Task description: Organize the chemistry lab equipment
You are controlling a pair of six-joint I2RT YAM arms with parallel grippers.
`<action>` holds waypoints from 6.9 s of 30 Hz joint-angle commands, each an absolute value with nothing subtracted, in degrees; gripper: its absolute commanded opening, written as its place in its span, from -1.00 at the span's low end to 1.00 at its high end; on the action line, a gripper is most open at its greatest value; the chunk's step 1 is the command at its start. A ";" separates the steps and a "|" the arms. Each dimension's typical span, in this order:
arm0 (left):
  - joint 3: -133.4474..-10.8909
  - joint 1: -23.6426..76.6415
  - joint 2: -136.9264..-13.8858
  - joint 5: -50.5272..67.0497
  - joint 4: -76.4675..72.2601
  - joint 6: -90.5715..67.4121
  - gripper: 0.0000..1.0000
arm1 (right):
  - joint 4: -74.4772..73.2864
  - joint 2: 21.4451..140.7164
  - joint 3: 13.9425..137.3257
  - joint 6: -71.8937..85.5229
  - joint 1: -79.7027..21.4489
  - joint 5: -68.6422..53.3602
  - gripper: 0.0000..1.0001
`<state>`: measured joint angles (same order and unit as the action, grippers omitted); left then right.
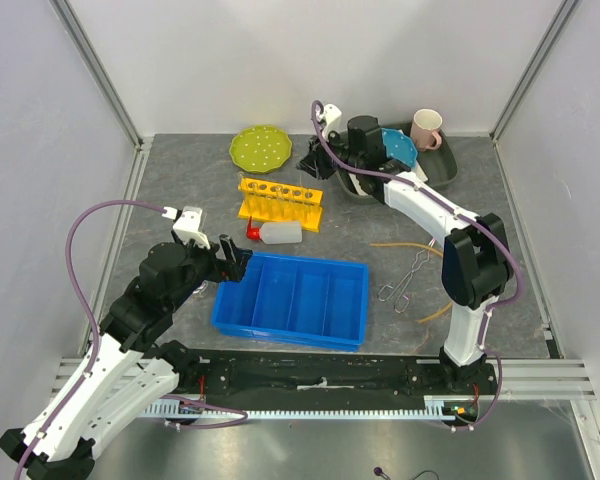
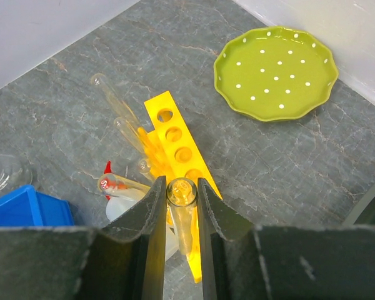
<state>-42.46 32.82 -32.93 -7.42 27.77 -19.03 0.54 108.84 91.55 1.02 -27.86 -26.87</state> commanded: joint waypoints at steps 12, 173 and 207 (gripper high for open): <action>-42.19 32.69 -32.17 -7.91 26.98 -19.51 0.80 | 7.65 109.07 85.08 -4.04 -28.21 -30.49 -0.31; -52.38 32.70 -38.58 29.62 11.87 -18.20 0.99 | -57.92 70.66 88.59 -45.09 -12.74 -38.49 -0.98; -42.28 32.70 -47.54 37.44 -25.12 -41.91 0.99 | -53.26 79.45 97.56 -34.55 -26.45 -66.35 -0.97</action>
